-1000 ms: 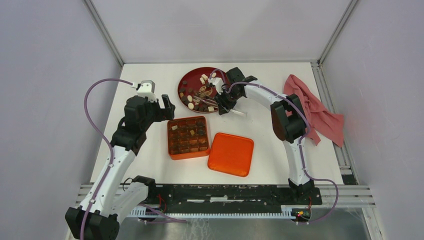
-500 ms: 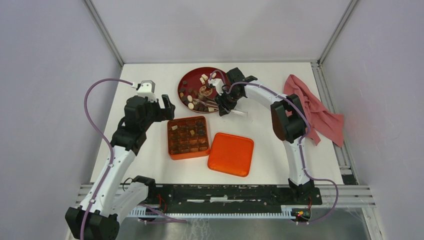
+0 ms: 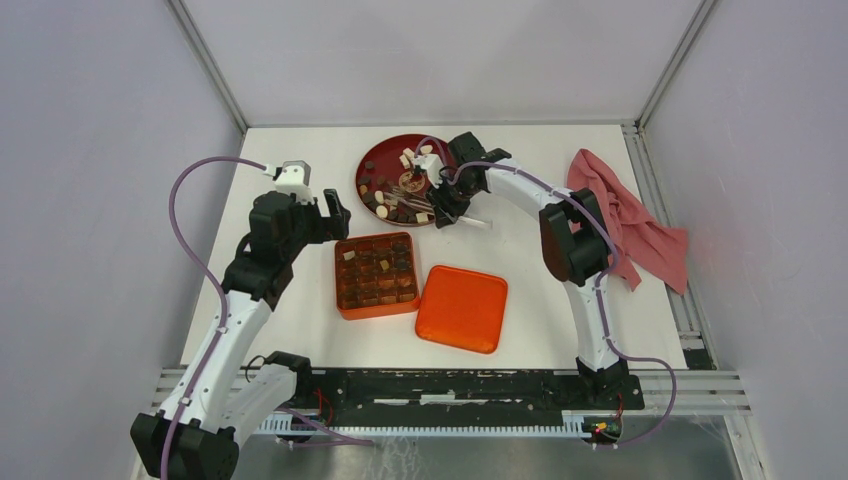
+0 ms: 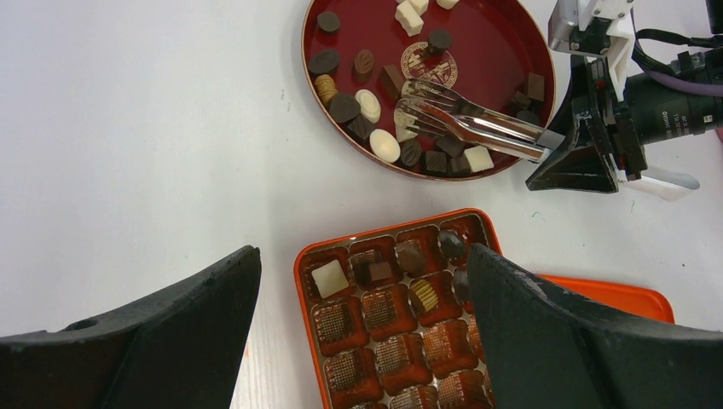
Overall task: Pack the chocolate
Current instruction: Pick up the fake chocolate from the plate.
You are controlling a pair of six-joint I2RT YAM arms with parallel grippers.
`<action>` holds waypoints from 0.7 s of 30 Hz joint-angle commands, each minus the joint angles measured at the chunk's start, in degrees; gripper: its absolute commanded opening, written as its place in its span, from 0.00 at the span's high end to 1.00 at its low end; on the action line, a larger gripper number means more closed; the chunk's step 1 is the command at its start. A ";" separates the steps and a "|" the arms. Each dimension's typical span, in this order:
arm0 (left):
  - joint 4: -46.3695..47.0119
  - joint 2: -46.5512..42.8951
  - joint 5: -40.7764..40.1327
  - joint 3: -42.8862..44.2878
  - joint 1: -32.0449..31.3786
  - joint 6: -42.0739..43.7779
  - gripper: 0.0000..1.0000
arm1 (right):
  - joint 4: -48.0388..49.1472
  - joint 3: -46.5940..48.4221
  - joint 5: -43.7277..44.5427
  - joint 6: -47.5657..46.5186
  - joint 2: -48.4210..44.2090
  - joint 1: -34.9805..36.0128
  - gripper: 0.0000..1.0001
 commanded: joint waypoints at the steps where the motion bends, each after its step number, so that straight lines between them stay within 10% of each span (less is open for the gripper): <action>1: 1.65 0.15 0.49 0.06 0.01 2.65 0.05 | -0.04 2.79 0.52 -0.38 0.21 0.20 0.55; 21: 1.51 0.56 0.13 0.07 -0.01 2.78 0.05 | -1.26 3.75 1.04 -1.02 1.40 0.21 0.54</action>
